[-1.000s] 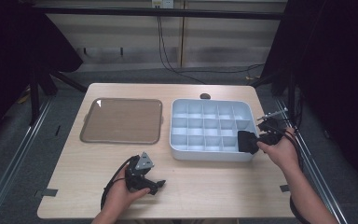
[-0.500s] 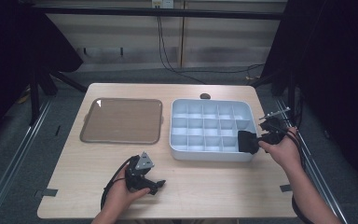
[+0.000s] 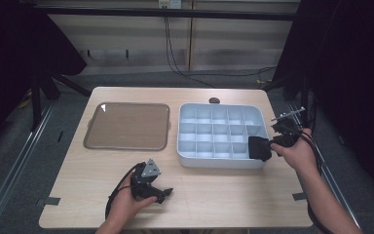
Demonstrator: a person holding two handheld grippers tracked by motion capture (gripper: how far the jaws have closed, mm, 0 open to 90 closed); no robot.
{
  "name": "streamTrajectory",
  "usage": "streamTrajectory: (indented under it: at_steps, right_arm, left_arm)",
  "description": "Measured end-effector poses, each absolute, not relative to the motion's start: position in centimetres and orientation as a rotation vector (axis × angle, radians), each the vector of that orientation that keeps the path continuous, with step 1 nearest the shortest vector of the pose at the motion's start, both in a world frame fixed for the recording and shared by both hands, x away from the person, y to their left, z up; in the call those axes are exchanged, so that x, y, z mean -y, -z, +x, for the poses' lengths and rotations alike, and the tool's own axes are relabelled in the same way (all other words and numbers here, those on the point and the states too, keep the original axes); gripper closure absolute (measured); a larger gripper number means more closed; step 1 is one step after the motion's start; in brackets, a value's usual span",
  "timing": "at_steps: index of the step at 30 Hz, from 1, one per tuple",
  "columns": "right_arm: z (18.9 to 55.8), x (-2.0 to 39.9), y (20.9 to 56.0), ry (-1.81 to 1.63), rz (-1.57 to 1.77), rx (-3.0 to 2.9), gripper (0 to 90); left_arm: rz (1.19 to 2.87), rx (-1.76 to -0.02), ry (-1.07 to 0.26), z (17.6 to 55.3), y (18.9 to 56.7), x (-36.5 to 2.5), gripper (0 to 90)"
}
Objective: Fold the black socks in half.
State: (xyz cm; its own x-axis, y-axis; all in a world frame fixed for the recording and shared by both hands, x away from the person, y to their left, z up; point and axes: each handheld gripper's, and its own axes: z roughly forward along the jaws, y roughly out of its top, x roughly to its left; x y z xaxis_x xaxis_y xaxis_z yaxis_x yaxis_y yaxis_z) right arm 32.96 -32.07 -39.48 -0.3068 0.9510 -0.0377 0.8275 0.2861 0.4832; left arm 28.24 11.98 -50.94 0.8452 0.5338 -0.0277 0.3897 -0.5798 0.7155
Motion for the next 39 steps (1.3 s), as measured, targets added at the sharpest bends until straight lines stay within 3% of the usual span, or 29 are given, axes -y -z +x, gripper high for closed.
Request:
streamTrajectory:
  at_steps: [14,39]
  right_arm:
    - [33.3,31.2,37.6,-0.550,1.627,-2.311,53.8]
    - [34.3,29.5,36.8,-0.562,1.579,-2.443,80.2]
  left_arm:
    - [2.260,-0.668,-0.245,28.2,50.9,-12.0,6.8]
    - [2.260,-0.669,-0.244,28.2,50.9,-12.0,6.8]
